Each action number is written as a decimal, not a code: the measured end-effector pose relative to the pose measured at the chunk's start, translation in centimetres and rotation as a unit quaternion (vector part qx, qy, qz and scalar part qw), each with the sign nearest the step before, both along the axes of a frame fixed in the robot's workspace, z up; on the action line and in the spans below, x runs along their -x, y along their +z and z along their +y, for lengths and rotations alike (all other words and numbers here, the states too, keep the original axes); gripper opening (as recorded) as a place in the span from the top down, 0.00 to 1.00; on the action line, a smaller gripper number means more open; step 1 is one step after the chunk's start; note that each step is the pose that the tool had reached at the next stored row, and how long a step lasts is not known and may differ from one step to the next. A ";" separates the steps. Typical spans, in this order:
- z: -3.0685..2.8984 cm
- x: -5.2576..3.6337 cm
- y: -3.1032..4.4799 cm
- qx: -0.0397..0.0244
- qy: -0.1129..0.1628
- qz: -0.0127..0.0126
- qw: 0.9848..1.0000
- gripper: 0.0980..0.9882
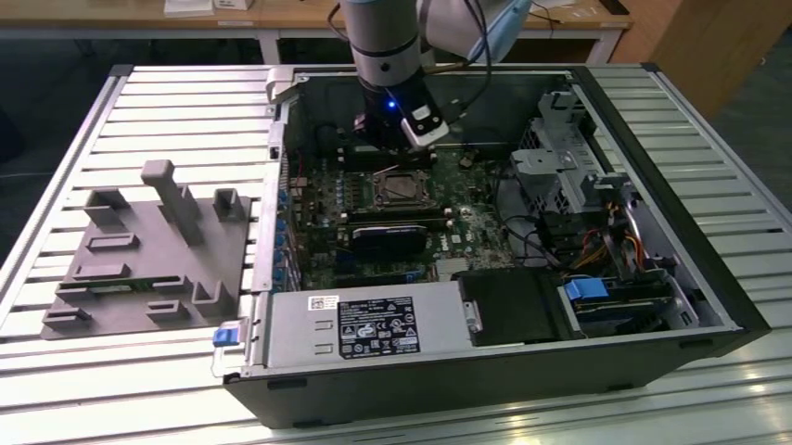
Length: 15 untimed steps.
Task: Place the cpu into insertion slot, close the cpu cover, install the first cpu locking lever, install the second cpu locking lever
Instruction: 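Install the first cpu locking lever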
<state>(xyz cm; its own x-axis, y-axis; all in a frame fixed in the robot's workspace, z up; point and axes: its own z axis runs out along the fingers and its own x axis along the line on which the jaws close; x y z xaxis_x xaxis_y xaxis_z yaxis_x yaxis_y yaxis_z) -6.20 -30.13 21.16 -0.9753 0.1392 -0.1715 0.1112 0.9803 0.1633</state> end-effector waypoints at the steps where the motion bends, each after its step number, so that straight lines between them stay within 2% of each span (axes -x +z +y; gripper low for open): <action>1: 0.08 0.00 -0.02 0.000 -0.001 0.000 1.000 1.00; 5: 0.36 0.00 -0.12 0.000 -0.008 0.000 1.000 1.00; 15: 0.66 0.00 -0.34 0.001 -0.045 0.000 0.999 1.00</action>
<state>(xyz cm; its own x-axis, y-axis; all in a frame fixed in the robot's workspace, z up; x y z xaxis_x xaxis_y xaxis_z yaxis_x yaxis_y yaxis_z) -6.20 -29.47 20.82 -0.9587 0.2262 -0.1724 0.1992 0.9667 0.1608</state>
